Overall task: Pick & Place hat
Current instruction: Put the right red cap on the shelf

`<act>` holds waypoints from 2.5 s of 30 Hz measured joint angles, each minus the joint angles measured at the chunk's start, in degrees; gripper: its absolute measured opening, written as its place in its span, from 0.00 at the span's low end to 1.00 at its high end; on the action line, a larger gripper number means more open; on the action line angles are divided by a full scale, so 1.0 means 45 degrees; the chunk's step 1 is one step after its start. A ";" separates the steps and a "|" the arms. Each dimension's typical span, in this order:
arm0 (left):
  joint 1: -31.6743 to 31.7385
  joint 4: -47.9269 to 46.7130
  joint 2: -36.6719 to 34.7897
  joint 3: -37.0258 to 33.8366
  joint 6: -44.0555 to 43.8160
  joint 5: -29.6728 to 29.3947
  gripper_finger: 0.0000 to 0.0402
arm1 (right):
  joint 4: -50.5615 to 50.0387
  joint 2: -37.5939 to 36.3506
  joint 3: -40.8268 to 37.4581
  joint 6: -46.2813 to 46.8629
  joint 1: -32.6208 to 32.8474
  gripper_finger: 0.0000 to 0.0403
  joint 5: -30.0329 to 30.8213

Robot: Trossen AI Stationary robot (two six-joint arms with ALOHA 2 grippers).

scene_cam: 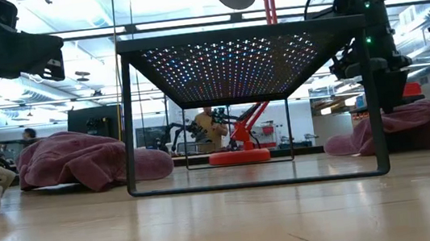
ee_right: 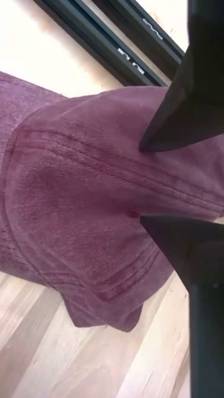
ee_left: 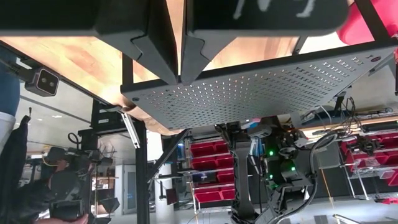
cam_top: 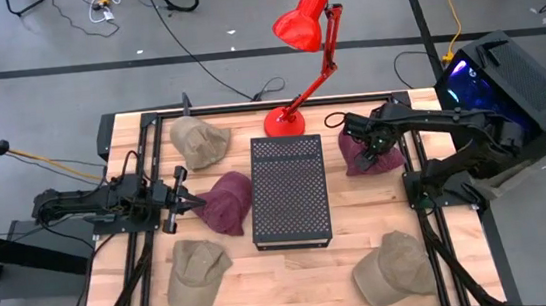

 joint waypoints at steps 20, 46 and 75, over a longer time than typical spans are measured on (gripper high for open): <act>0.0003 0.0000 0.0000 0.0001 0.0000 0.0000 0.06 | -0.0005 -0.0005 0.0000 -0.0005 -0.0005 0.10 0.0000; -0.0002 0.0000 0.0000 0.0003 0.0000 0.0000 0.06 | -0.0182 -0.0746 0.0000 -0.0340 0.0000 0.01 -0.0346; 0.0003 0.0000 0.0000 0.0000 0.0000 0.0000 0.06 | -0.1875 -0.3350 0.1567 -0.0668 -0.0001 0.00 -0.0348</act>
